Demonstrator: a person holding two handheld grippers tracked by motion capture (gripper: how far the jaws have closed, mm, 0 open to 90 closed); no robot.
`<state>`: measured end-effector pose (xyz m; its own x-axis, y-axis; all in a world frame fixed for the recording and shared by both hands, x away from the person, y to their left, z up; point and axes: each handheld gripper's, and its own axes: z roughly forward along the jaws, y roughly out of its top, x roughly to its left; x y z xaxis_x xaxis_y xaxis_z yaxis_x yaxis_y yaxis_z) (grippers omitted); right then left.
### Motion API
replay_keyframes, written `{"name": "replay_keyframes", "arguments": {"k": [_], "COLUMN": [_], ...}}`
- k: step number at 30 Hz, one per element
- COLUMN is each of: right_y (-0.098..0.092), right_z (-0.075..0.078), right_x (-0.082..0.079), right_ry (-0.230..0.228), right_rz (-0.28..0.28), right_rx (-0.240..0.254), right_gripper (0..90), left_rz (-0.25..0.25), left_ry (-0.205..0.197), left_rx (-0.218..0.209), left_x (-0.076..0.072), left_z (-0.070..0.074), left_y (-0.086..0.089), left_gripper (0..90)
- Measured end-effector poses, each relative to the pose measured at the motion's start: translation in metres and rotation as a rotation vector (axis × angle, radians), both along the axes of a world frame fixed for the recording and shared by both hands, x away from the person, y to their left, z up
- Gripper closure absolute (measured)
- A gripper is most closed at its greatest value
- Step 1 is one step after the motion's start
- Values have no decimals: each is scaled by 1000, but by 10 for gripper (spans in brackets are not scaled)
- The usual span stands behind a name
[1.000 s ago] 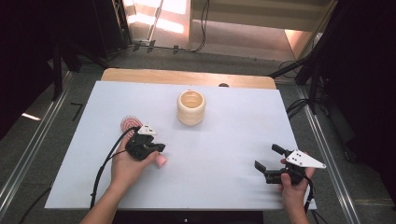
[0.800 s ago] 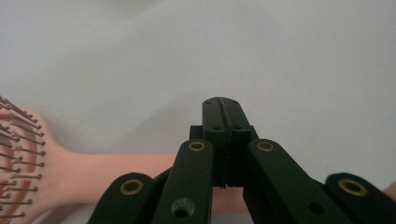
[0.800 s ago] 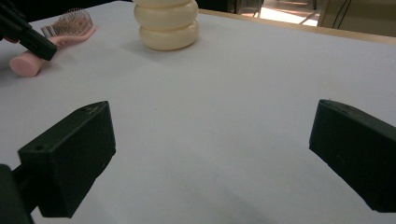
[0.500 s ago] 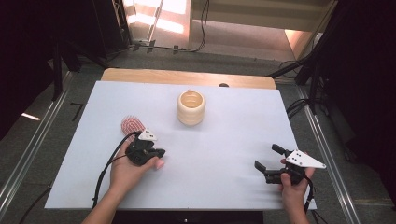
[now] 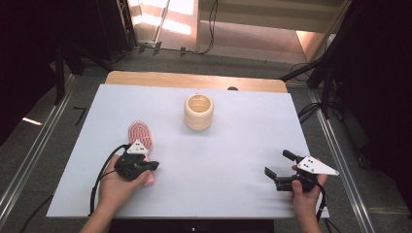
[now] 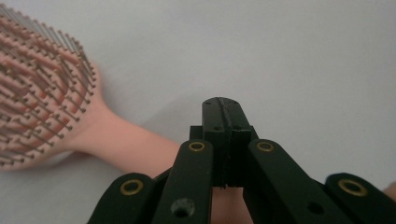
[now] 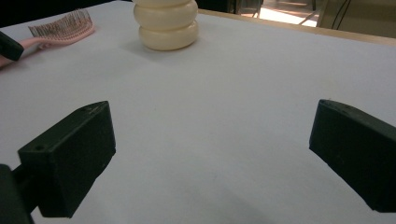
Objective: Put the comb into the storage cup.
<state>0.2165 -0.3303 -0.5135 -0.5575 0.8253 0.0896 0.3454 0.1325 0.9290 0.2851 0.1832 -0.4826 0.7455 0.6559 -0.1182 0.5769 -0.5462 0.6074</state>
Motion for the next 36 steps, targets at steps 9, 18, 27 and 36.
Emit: {"name": "replay_keyframes", "arguments": {"k": [9, 18, 27, 36], "right_y": [1, 1, 1, 1], "right_z": [0, 0, 0, 0], "right_x": [0, 0, 1, 0], "right_ry": [3, 2, 3, 2], "right_rz": [-1, -4, -3, -6], "right_rx": [-4, -4, -4, -5], "right_gripper": [0, 0, 0, 0], "left_rz": [74, 158, 209, 224], "left_ry": [-5, -23, -37, -13], "left_rx": [14, 37, 52, 43], "left_x": [-10, -9, -5, -3], "left_z": [1, 2, 4, 7], "left_y": [33, 60, 78, 82], "left_gripper": [900, 900, 900, 855]}}
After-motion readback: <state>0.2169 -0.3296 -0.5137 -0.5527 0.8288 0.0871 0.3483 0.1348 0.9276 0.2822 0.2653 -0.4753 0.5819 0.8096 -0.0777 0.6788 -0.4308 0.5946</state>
